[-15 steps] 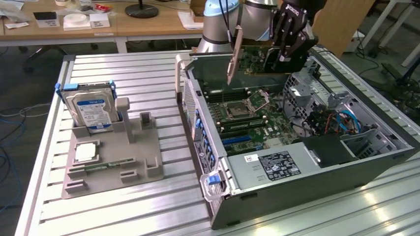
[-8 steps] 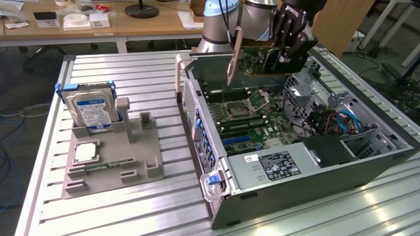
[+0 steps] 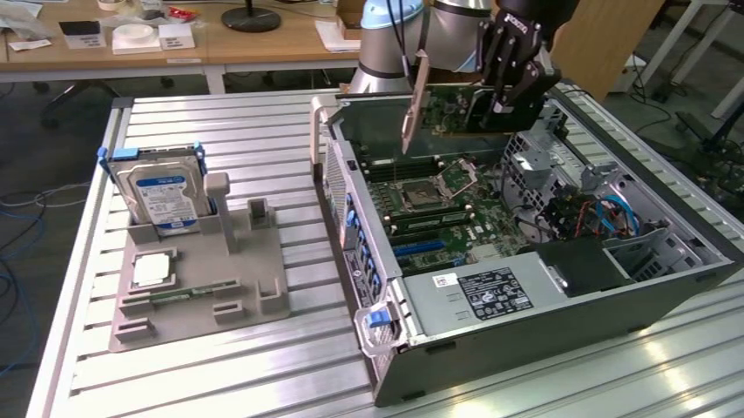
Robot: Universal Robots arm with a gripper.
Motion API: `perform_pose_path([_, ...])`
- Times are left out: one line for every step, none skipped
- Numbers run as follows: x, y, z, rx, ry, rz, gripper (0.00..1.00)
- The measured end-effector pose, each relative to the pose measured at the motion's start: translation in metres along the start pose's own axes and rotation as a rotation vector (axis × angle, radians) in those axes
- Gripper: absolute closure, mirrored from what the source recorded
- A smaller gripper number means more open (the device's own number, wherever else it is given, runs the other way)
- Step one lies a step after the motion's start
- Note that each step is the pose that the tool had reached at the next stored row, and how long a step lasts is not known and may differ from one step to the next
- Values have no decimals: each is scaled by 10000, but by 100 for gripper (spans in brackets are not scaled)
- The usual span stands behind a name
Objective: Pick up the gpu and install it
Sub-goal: 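Insert the gpu into the slot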
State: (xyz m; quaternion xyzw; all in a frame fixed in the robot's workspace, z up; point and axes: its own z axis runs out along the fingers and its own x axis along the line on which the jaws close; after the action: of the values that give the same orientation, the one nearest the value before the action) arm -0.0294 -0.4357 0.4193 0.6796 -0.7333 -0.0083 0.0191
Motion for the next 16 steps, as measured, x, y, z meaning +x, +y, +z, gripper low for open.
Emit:
perform_pose_path([0,-1,17,0,0,0,72])
perform_pose_path([0,-1,18,0,-1,0,72])
perform_pose_path([0,-1,18,0,0,0,72])
perform_pose_path([0,-1,19,-1,1,0,72])
perform_pose_path([0,-1,19,0,1,0,72])
perform_pose_path([0,-1,21,0,0,0,72])
perform_pose_path([0,-1,21,0,0,0,72])
perform_pose_path([0,-1,22,0,0,0,72])
perform_pose_path([0,-1,23,0,0,0,72])
perform_pose_path([0,-1,23,0,0,1,72])
perform_pose_path([0,-1,27,0,-1,0,72])
perform_pose_path([0,-1,36,0,0,1,72])
perform_pose_path([0,-2,47,0,-1,0,72])
perform_pose_path([0,-2,50,0,0,0,72])
perform_pose_path([0,-3,54,0,0,0,72])
perform_pose_path([0,-3,58,0,-1,0,72])
